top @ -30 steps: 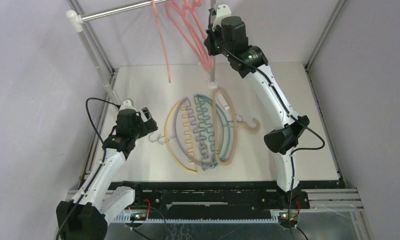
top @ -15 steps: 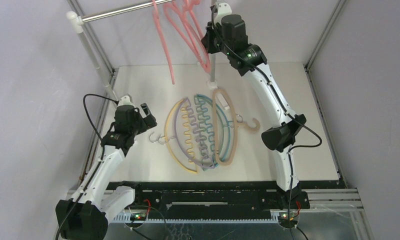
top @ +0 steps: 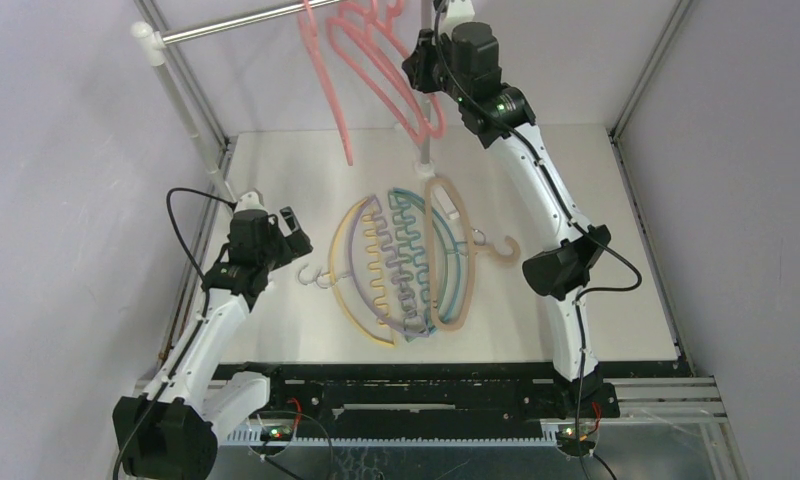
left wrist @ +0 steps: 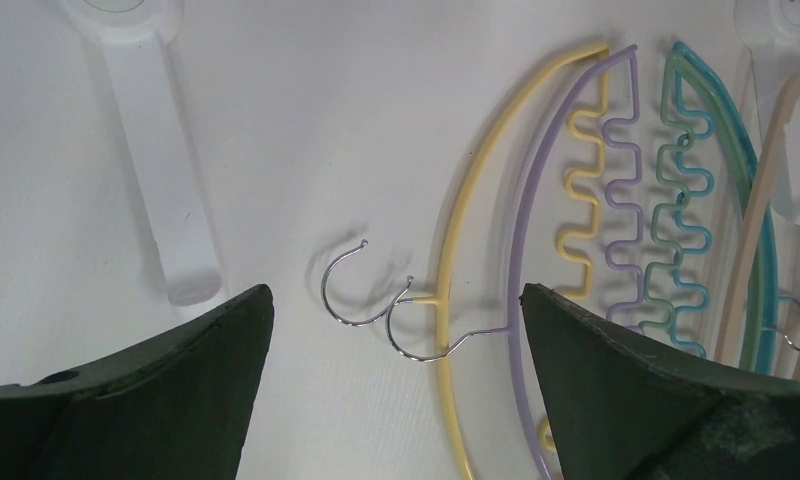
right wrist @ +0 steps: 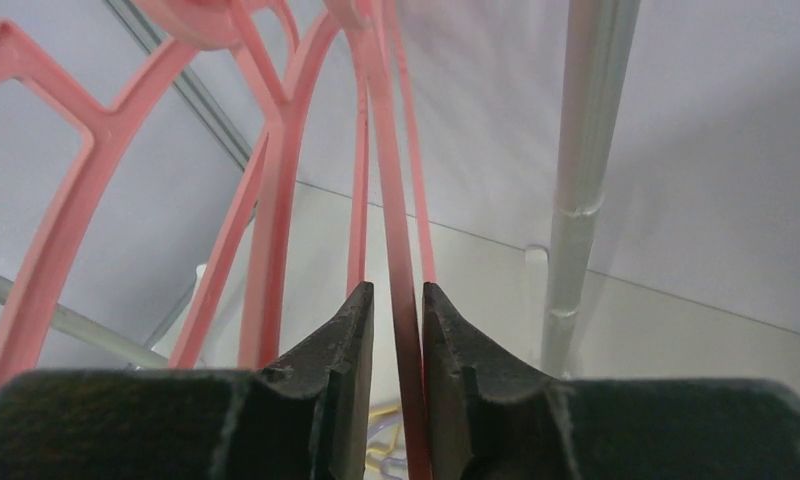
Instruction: Organize the hangers
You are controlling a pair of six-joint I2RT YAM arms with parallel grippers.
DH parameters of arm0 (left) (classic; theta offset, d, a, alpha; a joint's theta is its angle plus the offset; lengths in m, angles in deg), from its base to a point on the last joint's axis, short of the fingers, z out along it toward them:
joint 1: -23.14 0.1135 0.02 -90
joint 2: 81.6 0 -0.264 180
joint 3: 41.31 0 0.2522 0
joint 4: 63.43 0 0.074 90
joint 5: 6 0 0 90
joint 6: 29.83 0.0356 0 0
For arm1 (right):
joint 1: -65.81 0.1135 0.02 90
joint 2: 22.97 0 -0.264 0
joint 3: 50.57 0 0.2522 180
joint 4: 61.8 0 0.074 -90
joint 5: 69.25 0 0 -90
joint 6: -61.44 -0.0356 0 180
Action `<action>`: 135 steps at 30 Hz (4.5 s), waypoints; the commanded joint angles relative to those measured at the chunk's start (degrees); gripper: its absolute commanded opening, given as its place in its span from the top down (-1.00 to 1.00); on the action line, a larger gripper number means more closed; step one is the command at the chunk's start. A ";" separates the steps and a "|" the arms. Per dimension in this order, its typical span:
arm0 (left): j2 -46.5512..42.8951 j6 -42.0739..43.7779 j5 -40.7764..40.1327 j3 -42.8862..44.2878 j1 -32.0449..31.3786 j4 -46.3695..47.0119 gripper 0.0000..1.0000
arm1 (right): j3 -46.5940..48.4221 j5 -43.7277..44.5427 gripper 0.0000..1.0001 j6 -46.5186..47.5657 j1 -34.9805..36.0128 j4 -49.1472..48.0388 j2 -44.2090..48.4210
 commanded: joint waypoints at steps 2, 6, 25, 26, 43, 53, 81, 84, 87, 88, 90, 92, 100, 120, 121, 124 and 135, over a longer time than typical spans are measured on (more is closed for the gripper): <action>0.36 0.83 0.24 2.32 0.65 1.58 -0.97 | 2.48 0.05 0.30 -0.99 -0.38 -3.74 1.00; 0.59 1.03 0.27 2.43 0.70 1.66 -0.97 | 1.97 1.46 -0.06 0.23 -0.56 -3.19 2.31; 2.92 2.33 1.32 6.81 0.86 1.67 -0.97 | -15.30 4.89 -1.00 0.78 -4.84 -2.57 21.52; 3.04 2.37 1.61 7.10 0.87 1.67 -0.97 | -17.60 5.50 -1.00 0.19 -5.34 -2.04 23.19; 6.92 2.73 3.88 7.07 0.97 3.55 -0.96 | -80.55 7.08 -0.42 -15.07 -2.44 6.76 46.54; 7.83 3.11 6.05 4.70 0.88 3.26 -0.93 | -98.43 -0.25 -0.38 -22.60 -1.02 -5.21 42.75; -6.36 0.22 7.96 -1.69 -5.89 -3.13 -0.82 | -97.54 -3.90 1.00 -18.37 -3.33 -11.62 33.38; -5.99 -0.53 6.32 -0.29 -10.54 -3.21 -0.78 | -95.70 -0.90 1.00 -17.92 -2.08 -7.26 37.15; -5.05 -2.52 3.09 2.51 -16.36 -2.98 -0.78 | -93.08 0.75 1.00 -18.60 -0.51 -3.71 40.99; -4.71 -3.34 2.28 3.43 -18.10 -2.65 -0.78 | -92.48 0.74 1.00 -18.87 0.16 -3.29 41.85; -3.98 -5.14 0.71 5.38 -22.19 -1.57 -0.78 | -90.76 1.13 1.00 -19.81 1.32 -2.09 42.43; -2.81 -6.25 -0.81 7.27 -26.03 -0.57 -0.77 | -88.87 1.34 1.00 -20.35 2.44 -1.00 41.65; 3.80 -6.90 -3.83 17.38 -38.14 -1.06 -0.75 | -85.27 3.34 1.00 -19.83 5.20 -2.38 37.39; 13.07 -4.70 -3.82 24.26 -47.19 -0.27 -0.70 | -71.03 1.05 1.00 -17.59 7.02 4.15 33.61; 13.60 -4.42 -3.81 24.60 -47.63 -0.49 -0.70 | -70.60 0.72 1.00 -17.63 7.09 4.50 33.84; 15.09 -3.83 -3.56 25.43 -48.67 -0.69 -0.70 | -69.03 0.09 1.00 -17.72 7.29 5.82 34.37; 23.64 -2.23 -2.00 30.08 -50.77 -1.43 -0.69 | -67.12 0.90 1.00 -16.44 8.01 8.82 35.55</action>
